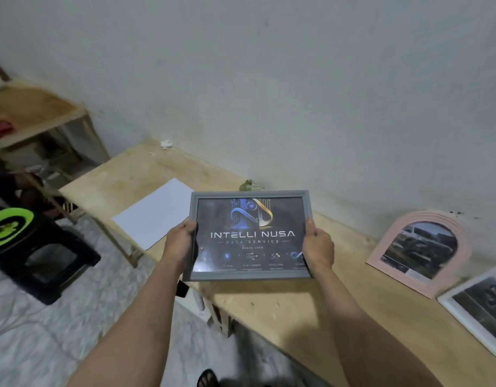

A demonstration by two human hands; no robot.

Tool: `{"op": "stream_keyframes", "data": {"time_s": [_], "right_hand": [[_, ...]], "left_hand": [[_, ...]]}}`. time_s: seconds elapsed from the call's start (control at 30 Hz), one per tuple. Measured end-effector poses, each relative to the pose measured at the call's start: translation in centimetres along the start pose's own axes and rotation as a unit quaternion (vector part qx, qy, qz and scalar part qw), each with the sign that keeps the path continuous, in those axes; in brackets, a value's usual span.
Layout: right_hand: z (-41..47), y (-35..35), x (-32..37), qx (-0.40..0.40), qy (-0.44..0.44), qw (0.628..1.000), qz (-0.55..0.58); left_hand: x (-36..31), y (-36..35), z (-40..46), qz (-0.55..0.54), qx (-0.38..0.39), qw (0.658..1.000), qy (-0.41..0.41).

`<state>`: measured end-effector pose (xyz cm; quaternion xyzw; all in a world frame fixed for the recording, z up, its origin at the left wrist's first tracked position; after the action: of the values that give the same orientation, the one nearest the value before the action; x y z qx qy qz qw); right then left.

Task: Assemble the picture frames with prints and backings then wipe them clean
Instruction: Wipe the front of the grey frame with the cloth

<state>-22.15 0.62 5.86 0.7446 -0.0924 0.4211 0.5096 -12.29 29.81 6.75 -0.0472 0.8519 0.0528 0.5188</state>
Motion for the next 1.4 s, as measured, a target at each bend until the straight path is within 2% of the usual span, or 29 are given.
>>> {"op": "stream_keyframes", "data": {"time_s": [0.17,0.4,0.63,0.73,0.83,0.97,1.17,1.33,1.4], "right_hand": [[-1.9,-4.2,1.2,0.049,0.006,0.999,-0.023],[-5.1,-10.9,2.7,0.075,-0.013,0.997,-0.022],[-3.2,-13.6,2.3,0.119,-0.048,0.99,0.058],[0.1,-14.2,3.2,0.135,-0.045,0.989,0.048],[4.2,-15.0,5.0,0.123,-0.02,0.992,0.023],[11.6,-18.0,7.5,0.151,0.047,0.984,-0.085],[20.4,-25.4,11.0,0.213,0.208,0.915,-0.273],[21.7,-29.3,11.0,0.214,0.242,0.883,-0.341],[21.8,-29.5,10.9,0.179,0.236,0.902,-0.313]], "left_hand": [[2.2,4.6,1.8,-0.022,0.026,0.998,0.054],[3.3,10.7,6.4,-0.023,-0.013,0.997,0.069],[2.9,10.2,9.2,-0.016,-0.035,0.996,0.074],[2.8,9.4,11.1,-0.011,-0.042,0.996,0.075],[2.6,8.5,13.2,0.014,-0.059,0.995,0.074],[2.4,6.0,16.0,0.037,-0.072,0.994,0.078],[2.3,2.7,19.7,0.066,-0.074,0.992,0.075],[2.8,2.2,21.2,0.063,-0.069,0.992,0.091],[2.8,2.0,21.6,0.055,-0.064,0.992,0.098]]}}
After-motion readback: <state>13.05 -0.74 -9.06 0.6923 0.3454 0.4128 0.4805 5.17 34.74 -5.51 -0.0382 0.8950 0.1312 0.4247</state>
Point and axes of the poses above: each hand's wrist, its own z-axis towards the middle knuckle, its own y-axis out of the back of the hand, x = y × z, the point moved 3 cm from there along z, towards the middle knuckle, and after that the axes turned 7 degrees about -x, right-handed, at the moved point
